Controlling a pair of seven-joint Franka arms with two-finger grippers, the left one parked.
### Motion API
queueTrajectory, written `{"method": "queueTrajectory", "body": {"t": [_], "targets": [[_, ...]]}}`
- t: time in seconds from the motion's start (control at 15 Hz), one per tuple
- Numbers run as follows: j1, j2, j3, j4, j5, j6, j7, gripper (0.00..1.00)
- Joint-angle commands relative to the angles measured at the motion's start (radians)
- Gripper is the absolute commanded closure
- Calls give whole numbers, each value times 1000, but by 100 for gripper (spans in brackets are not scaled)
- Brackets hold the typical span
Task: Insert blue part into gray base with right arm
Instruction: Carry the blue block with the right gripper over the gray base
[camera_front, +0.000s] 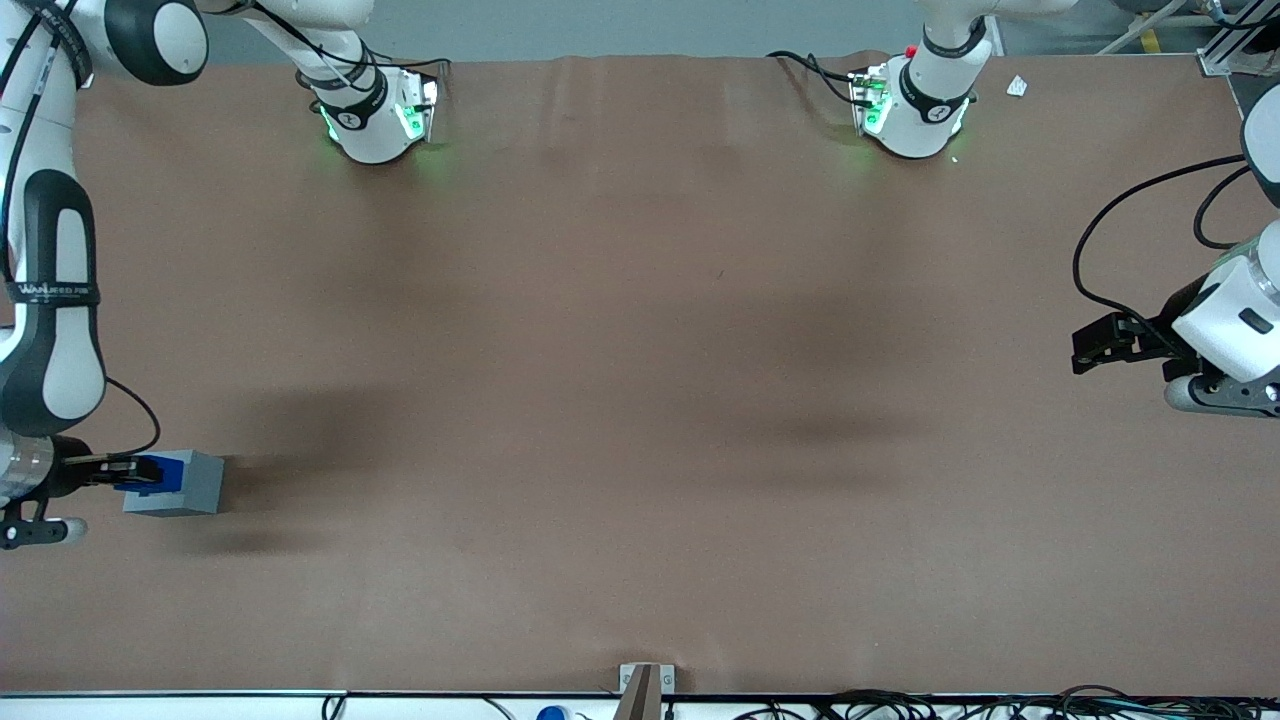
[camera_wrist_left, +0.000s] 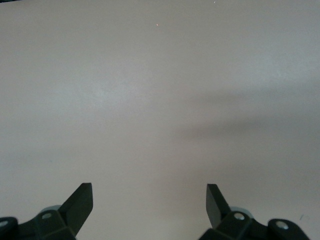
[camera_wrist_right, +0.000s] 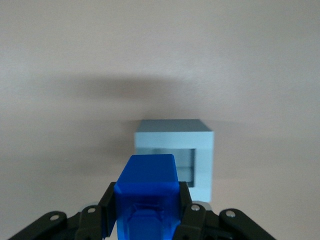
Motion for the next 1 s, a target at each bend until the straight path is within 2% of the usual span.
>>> {"method": "queueTrajectory", "body": {"t": [0.0, 0.93], "targets": [[-30, 5, 17, 1, -14, 20, -43, 100], [-40, 22, 19, -28, -1, 64, -34, 100]]}}
